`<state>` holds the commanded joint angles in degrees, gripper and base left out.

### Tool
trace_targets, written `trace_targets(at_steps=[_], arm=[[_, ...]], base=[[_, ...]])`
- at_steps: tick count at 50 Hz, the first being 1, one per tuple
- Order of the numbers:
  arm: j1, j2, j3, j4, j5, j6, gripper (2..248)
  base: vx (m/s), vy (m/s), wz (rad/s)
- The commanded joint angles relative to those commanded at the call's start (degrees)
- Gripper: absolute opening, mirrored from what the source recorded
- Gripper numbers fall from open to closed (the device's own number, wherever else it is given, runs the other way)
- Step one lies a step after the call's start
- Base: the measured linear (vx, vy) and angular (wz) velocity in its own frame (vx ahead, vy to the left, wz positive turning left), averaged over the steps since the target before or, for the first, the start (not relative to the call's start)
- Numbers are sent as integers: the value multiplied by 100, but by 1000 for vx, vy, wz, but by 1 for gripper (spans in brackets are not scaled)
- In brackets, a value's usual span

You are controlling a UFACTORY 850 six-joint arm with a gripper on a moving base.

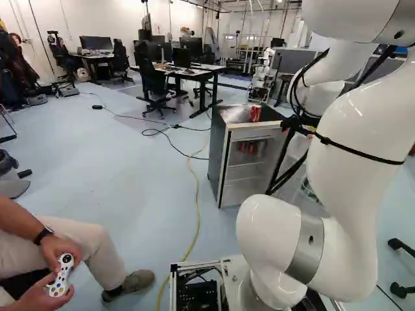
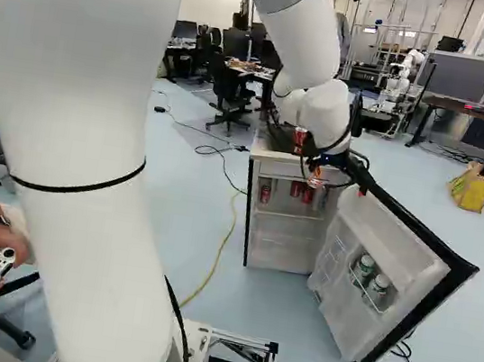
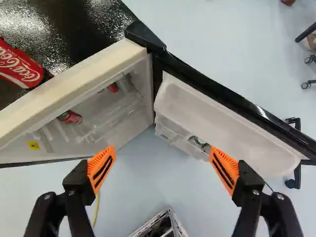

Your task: Grab a drink from the fridge

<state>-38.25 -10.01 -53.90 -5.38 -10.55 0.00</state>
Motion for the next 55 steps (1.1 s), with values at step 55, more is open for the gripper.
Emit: trace_targets(at_steps=[55], arm=[[-557,-867,-1488,0,-1751,0,247]], base=[[0,0,0]])
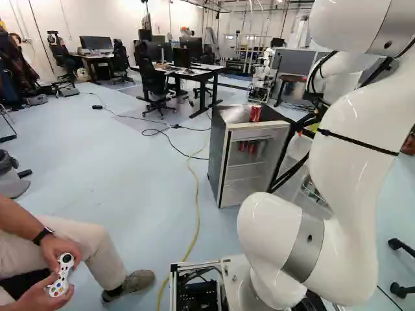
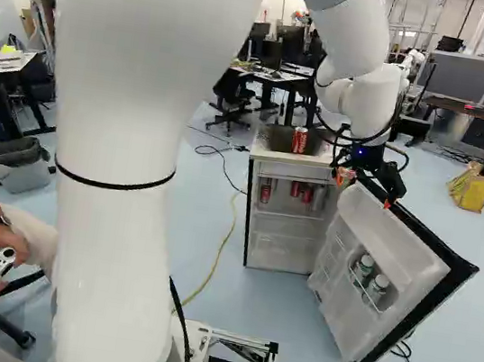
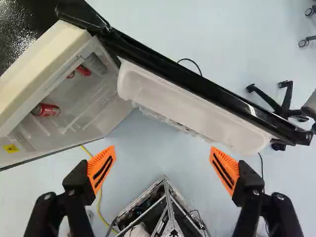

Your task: Grab a drink from the fridge

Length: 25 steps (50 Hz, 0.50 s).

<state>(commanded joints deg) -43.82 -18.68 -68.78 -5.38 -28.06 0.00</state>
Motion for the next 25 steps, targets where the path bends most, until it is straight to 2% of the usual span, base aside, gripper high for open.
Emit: trace_targets(at_steps=[25], arm=[[-209,-593,-758,0,-4,0,247]], base=[[0,0,0]])
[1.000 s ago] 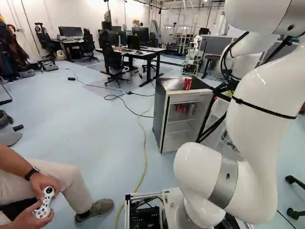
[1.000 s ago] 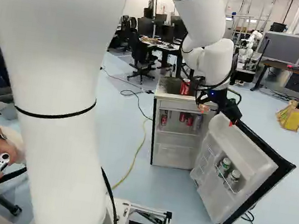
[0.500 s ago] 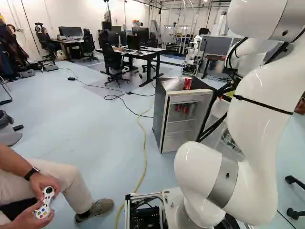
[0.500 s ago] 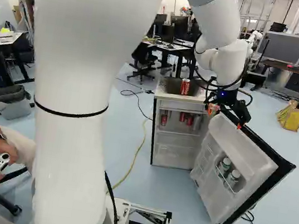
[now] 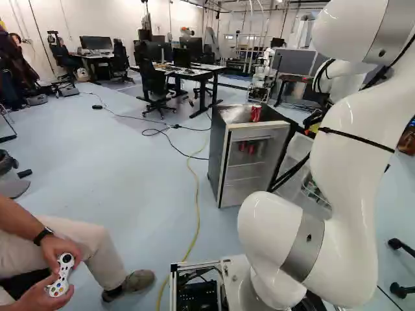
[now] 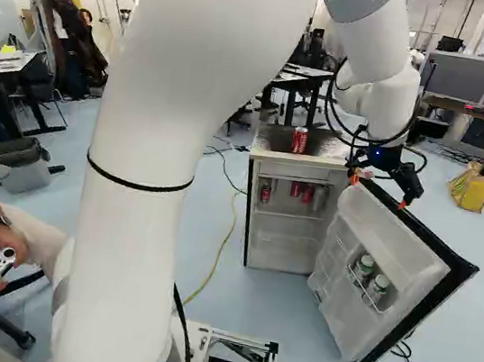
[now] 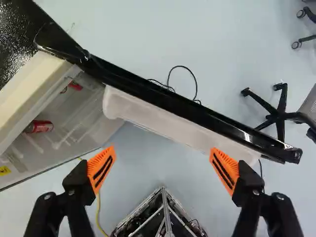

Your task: Grab a drink from the fridge

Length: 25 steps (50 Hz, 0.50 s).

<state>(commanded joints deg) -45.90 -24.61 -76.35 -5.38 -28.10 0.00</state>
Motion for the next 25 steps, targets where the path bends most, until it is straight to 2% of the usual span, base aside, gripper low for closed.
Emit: trace_targets(at_steps=[25], arm=[[-196,-574,-766,0,0,0,247]], base=[[0,0,0]])
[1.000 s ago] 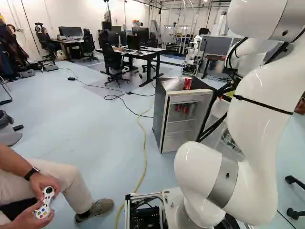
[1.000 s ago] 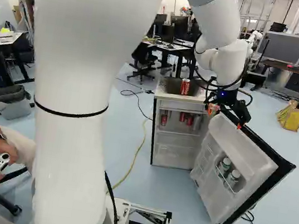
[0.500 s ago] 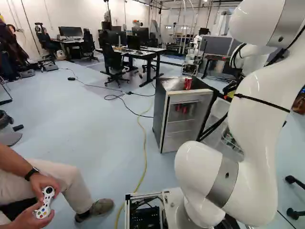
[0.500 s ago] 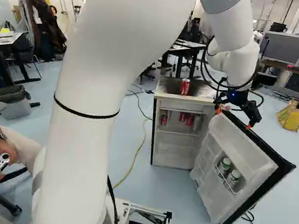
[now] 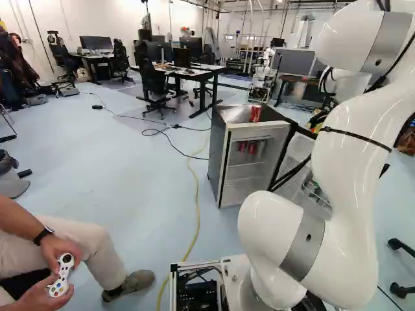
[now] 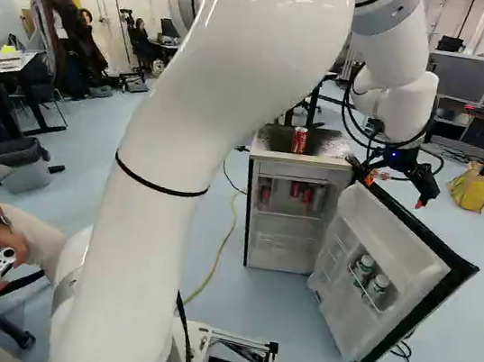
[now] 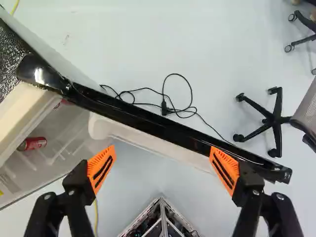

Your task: Grab a drink from the fridge

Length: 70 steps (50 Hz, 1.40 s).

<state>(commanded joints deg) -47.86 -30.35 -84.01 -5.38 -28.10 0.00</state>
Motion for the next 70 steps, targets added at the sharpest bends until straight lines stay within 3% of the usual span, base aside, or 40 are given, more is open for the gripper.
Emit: trace_targets(at_steps=[70], arm=[[-471,-1663,-2361,0,0,0,247]], base=[[0,0,0]])
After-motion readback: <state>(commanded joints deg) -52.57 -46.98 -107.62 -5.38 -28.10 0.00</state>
